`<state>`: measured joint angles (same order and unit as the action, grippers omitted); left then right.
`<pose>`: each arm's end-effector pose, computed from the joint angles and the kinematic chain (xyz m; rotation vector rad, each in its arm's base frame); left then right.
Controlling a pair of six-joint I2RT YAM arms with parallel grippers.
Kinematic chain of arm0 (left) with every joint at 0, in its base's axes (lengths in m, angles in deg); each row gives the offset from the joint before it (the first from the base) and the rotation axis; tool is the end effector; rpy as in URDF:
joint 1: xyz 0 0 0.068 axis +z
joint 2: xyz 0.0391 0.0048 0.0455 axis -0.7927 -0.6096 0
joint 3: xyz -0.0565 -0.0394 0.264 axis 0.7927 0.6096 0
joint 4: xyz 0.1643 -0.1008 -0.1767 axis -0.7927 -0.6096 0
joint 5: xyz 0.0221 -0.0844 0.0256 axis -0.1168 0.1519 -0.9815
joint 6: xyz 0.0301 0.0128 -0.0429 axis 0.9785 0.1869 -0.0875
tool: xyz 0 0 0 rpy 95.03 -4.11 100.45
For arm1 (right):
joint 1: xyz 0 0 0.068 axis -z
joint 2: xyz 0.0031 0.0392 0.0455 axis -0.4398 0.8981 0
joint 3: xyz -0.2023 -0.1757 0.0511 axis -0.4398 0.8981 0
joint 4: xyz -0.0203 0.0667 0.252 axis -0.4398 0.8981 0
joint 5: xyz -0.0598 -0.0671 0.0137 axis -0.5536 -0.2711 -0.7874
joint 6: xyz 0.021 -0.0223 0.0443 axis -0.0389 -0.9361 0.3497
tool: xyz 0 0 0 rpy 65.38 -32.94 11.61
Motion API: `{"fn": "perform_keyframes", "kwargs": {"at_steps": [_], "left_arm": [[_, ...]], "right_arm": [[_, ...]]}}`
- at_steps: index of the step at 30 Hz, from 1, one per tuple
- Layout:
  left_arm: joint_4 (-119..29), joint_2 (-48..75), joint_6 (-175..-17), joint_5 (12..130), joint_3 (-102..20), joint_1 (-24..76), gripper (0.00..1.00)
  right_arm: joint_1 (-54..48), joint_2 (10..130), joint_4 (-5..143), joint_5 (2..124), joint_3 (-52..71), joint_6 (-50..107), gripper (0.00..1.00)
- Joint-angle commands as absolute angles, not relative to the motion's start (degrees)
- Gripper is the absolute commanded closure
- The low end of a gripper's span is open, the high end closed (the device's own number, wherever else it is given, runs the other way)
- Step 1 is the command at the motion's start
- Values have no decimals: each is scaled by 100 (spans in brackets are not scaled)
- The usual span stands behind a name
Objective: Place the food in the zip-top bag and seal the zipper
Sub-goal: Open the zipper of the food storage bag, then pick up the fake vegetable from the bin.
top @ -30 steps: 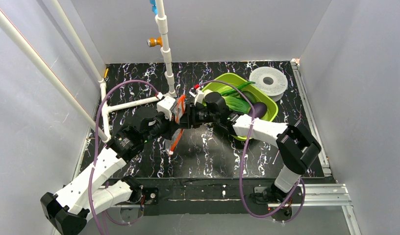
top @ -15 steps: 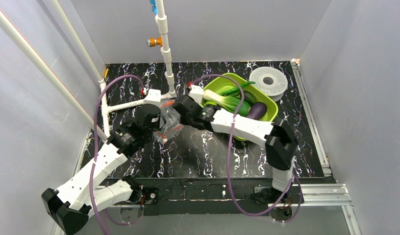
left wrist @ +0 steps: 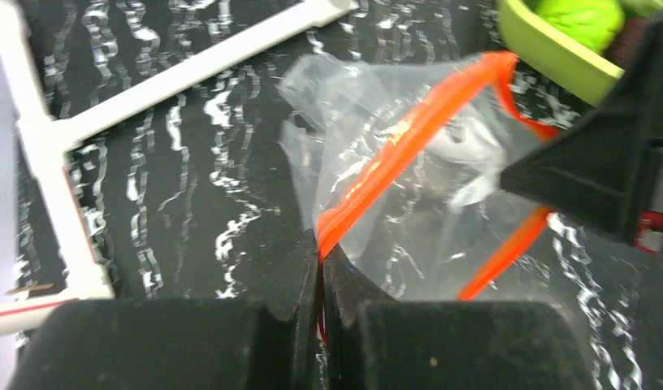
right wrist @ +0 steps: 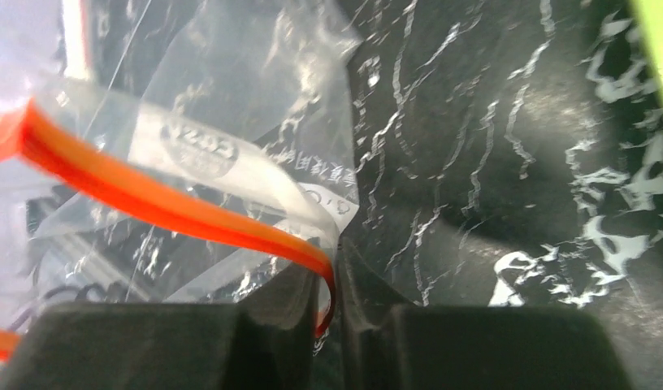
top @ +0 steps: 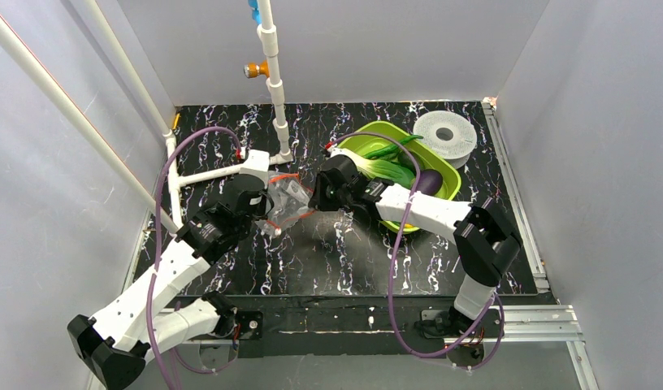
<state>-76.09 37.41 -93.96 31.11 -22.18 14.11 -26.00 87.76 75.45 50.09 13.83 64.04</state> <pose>0.1630 -0.1051 0.3389 0.1567 1.9690 0.0249 0.2454 0.3096 0.2499 -0.1402 2.3000 0.8050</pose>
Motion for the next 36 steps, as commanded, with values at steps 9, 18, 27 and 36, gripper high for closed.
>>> {"fn": "perform_keyframes", "kwargs": {"at_steps": [9,18,27,36], "left_arm": [[-7551,3014,-9367,4816,-2448,1452,100],[-7505,3121,-9393,4773,-2411,1453,100],[-7495,3173,-9394,4751,-2394,1448,100],[-7484,3228,-9396,4714,-2380,1452,100]], "right_arm": [[-2718,7937,8648,5839,551,5795,26],[-2071,6094,9866,3251,2010,5992,4],[-105,6295,10841,1578,2332,6766,2],[659,8458,10322,2381,1407,6072,2]]}}
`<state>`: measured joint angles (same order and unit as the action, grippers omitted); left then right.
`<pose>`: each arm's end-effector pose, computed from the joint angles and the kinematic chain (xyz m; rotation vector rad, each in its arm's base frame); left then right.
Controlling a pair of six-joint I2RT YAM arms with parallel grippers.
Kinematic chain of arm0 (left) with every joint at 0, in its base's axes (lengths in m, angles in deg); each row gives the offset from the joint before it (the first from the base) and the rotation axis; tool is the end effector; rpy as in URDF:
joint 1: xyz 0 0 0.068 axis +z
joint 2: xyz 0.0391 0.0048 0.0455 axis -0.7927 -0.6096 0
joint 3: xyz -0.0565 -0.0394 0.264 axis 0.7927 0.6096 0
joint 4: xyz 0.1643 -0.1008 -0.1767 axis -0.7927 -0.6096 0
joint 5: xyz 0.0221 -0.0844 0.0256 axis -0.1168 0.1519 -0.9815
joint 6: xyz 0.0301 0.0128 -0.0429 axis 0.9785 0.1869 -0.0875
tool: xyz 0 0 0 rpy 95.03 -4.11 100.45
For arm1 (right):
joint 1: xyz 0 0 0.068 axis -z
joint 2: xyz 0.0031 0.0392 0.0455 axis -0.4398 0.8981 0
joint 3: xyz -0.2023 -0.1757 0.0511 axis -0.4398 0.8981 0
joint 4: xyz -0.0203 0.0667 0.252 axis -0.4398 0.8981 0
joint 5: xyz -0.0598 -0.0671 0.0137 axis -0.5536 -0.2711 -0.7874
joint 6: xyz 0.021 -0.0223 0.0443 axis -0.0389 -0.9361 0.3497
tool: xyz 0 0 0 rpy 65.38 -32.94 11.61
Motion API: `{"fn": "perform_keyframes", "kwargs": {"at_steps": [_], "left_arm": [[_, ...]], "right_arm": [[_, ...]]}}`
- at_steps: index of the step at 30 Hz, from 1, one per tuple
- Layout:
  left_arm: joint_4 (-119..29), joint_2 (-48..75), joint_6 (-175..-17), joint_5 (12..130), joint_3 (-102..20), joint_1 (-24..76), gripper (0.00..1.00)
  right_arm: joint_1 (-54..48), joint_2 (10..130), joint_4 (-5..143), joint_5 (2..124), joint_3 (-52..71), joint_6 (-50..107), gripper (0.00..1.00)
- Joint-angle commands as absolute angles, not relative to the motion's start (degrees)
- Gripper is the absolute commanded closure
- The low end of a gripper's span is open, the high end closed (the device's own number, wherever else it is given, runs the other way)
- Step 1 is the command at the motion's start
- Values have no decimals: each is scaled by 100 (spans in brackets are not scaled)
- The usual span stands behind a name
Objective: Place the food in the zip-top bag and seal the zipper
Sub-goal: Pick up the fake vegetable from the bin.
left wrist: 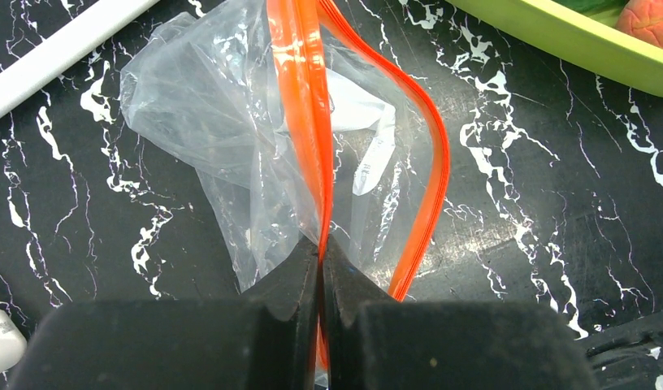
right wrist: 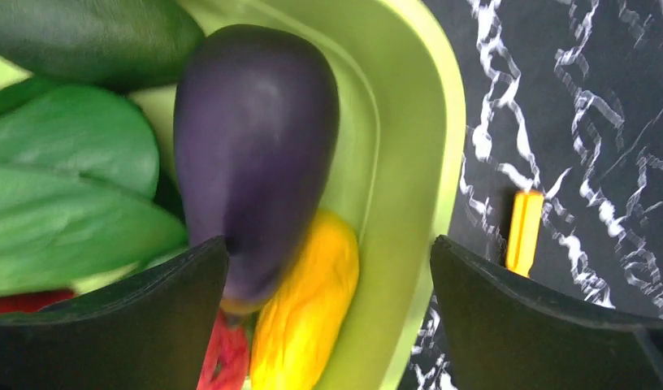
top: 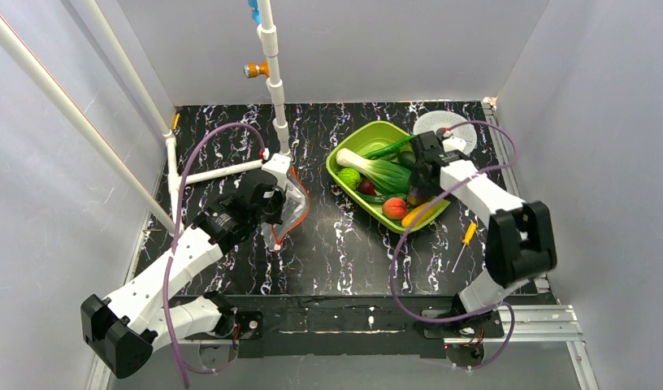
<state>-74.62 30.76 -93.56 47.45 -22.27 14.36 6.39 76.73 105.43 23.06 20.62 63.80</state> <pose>0.1813 -0.1301 0.3179 0.3752 2.0909 -0.2037 0.2979 0.0863 0.2432 0.6470 2.3307 -0.2789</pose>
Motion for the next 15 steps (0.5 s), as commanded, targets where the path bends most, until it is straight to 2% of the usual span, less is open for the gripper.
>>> {"fn": "perform_keyframes", "kwargs": {"at_steps": [1,9,15], "left_arm": [[-7485,3237,-9395,4723,-2385,1454,100],[-7477,3290,-9386,4720,-2375,1448,100],[-7478,3291,-9394,4788,-2394,1455,100]], "right_arm": [[666,8649,10303,2452,1305,6017,2],[642,8722,10431,2121,1284,6098,2],[755,8567,9876,2457,1659,6010,2]]}}
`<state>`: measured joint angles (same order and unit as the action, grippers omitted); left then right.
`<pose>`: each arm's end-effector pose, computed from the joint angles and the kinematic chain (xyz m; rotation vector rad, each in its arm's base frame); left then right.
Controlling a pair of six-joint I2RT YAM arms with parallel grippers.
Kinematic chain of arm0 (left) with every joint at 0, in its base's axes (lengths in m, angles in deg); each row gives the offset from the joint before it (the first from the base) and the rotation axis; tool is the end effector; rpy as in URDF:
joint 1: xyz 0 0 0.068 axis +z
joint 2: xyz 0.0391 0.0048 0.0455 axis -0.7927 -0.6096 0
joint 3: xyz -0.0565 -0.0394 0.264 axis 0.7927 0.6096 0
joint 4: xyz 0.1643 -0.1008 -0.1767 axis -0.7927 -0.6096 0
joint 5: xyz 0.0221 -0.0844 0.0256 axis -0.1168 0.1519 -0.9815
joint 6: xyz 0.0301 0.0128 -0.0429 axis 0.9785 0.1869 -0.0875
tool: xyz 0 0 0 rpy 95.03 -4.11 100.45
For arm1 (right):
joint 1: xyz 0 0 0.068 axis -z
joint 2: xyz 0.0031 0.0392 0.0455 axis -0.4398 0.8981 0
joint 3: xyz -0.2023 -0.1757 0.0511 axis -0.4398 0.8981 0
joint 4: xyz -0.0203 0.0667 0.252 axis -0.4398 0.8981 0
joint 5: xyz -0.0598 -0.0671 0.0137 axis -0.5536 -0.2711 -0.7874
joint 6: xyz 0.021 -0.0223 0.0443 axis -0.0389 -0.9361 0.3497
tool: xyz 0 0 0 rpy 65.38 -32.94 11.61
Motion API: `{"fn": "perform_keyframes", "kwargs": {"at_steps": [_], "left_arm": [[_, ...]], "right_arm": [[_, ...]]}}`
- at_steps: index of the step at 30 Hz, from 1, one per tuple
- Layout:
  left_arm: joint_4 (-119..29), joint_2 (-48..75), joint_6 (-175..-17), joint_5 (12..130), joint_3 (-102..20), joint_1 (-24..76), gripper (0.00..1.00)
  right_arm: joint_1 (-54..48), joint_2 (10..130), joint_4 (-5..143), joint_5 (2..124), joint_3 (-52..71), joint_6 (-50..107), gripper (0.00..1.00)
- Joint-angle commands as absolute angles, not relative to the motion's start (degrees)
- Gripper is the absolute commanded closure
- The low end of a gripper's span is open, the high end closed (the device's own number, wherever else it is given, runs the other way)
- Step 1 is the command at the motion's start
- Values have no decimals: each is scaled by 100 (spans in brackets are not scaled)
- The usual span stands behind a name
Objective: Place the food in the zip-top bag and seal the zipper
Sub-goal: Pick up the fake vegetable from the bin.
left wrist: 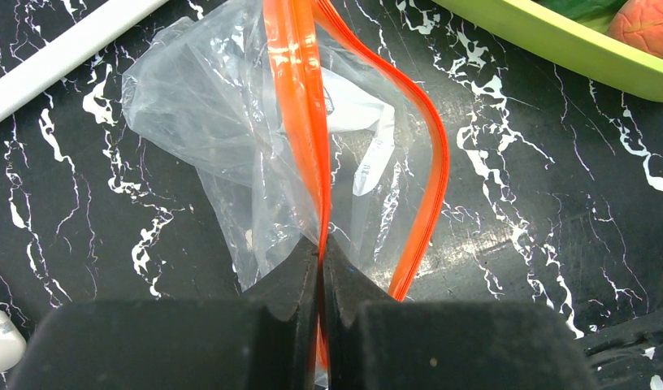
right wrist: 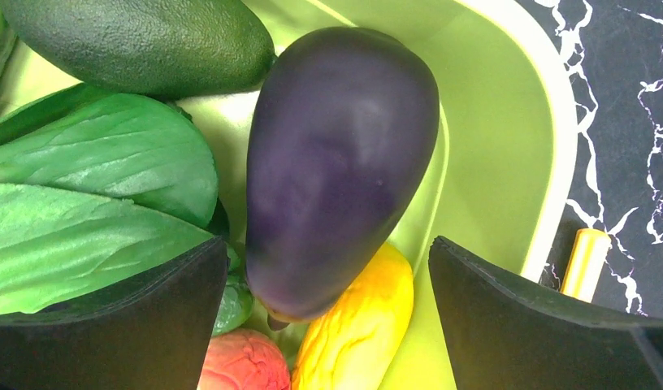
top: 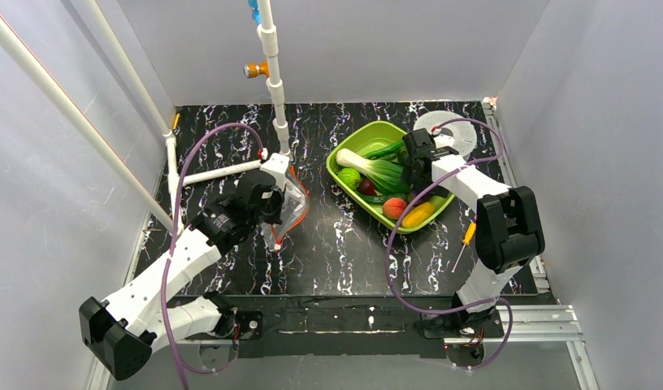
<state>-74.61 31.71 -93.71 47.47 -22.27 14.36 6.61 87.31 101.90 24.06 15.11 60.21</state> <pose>0.1786 -0.1280 0.3212 0.3670 2.0768 -0.2133 0.3372 0.0995 0.2171 0.5710 2.3856 -0.3098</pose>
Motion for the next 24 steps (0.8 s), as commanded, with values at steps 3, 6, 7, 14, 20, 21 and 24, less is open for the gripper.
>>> {"fn": "perform_keyframes", "kwargs": {"at_steps": [3,6,7,14,20,21,24], "left_arm": [[-7481,3283,-9392,4720,-2385,1455,100],[-7489,3281,-9383,4664,-2366,1449,100],[-7487,3278,-9381,4653,-2366,1448,100],[-7472,3253,-9394,4765,-2381,1449,100],[-7454,3280,-9409,4796,-2377,1453,100],[-7450,3286,-9413,4797,-2369,1449,100],[-7422,3298,-9404,4822,-2354,1448,100]], "right_arm": [[936,8751,9310,2899,1895,5900,7],[1017,8888,9126,3319,1877,5650,30],[1014,8805,9105,3387,1891,5585,38],[822,7142,9052,3511,2222,4957,75],[693,5838,8791,5446,2489,4702,89],[690,5803,8700,6445,2524,4748,90],[460,6038,8344,8633,2551,5169,98]]}}
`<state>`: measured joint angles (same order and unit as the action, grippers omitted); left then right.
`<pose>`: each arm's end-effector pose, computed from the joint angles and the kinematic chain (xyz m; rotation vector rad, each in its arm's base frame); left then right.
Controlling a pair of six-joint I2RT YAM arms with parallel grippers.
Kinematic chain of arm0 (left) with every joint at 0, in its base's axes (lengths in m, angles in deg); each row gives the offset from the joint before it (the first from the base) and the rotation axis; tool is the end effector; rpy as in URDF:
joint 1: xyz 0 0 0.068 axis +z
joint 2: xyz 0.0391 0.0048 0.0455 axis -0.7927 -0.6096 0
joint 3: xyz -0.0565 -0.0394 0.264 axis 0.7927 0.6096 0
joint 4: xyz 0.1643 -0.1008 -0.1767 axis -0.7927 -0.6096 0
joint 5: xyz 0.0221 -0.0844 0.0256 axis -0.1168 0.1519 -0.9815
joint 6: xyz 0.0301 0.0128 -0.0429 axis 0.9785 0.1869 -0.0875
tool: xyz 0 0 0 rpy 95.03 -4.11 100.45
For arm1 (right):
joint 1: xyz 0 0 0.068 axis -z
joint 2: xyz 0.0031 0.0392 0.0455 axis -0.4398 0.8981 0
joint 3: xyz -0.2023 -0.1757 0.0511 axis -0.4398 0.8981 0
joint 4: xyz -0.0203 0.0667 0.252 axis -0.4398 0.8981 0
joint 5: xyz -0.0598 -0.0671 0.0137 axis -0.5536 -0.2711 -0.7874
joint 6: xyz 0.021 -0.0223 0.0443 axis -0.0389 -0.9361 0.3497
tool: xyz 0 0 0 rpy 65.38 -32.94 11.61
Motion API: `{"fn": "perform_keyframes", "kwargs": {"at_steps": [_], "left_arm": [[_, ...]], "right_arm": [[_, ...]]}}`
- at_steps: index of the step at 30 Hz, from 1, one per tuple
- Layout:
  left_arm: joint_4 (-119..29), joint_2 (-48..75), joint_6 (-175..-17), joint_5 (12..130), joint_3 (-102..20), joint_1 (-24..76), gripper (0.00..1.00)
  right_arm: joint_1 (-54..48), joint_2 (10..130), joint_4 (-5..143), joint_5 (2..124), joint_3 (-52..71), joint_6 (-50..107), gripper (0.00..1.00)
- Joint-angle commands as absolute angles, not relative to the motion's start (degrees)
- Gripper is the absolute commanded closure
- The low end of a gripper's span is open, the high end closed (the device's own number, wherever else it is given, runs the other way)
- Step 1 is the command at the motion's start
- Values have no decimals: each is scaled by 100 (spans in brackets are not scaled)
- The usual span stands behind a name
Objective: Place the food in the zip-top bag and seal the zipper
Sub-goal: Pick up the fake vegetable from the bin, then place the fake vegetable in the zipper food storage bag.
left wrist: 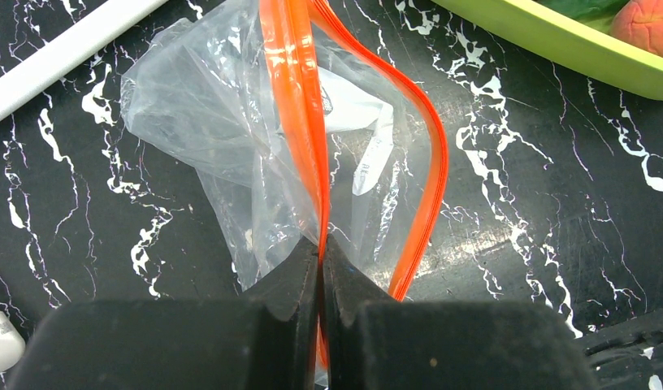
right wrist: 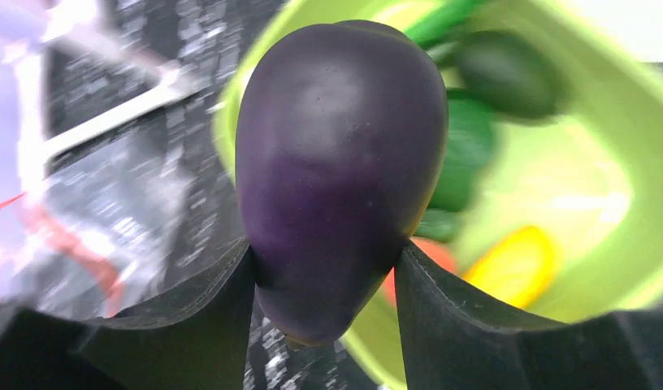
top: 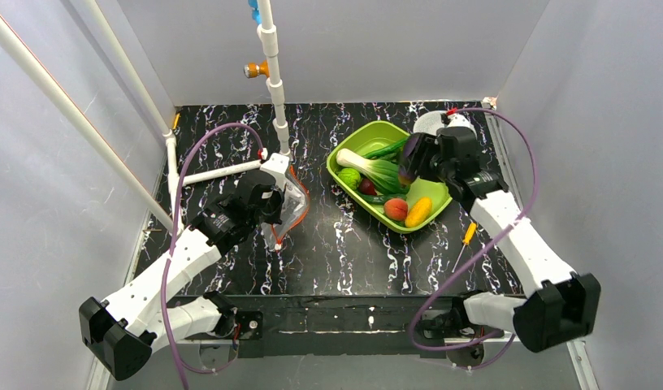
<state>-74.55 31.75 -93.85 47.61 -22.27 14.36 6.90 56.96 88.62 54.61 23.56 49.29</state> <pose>0.1785 -0.1280 0.3215 0.3654 2.0761 -0.2181 0.2547 0.0880 0.3390 0.1615 2.0754 0.4904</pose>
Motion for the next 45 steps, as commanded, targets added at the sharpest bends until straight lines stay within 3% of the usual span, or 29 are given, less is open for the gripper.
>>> {"fn": "perform_keyframes", "kwargs": {"at_steps": [1,8,19,24,33,40,45], "left_arm": [[-7415,3304,-9403,4835,-2345,1450,100],[-7331,3378,-9395,4865,-2285,1454,100],[-7189,3682,-9362,4942,-2183,1456,100],[-7139,3736,-9364,5109,-2176,1448,100],[-7117,3813,-9358,5262,-2174,1452,100],[-7116,3835,-9354,5324,-2168,1453,100],[-7103,3919,-9347,5272,-2162,1451,100]], "right_arm": [[303,6141,8104,9143,2582,5361,99],[-1149,6963,7074,10778,2131,6239,99],[-1541,8290,6924,11099,1333,7477,99],[-1566,8941,6968,10786,741,8025,99],[-1581,9103,6999,8723,588,8340,95],[-1905,9867,8536,9240,-1135,6222,86],[-2162,10012,10527,8331,-1984,4293,83]]}}
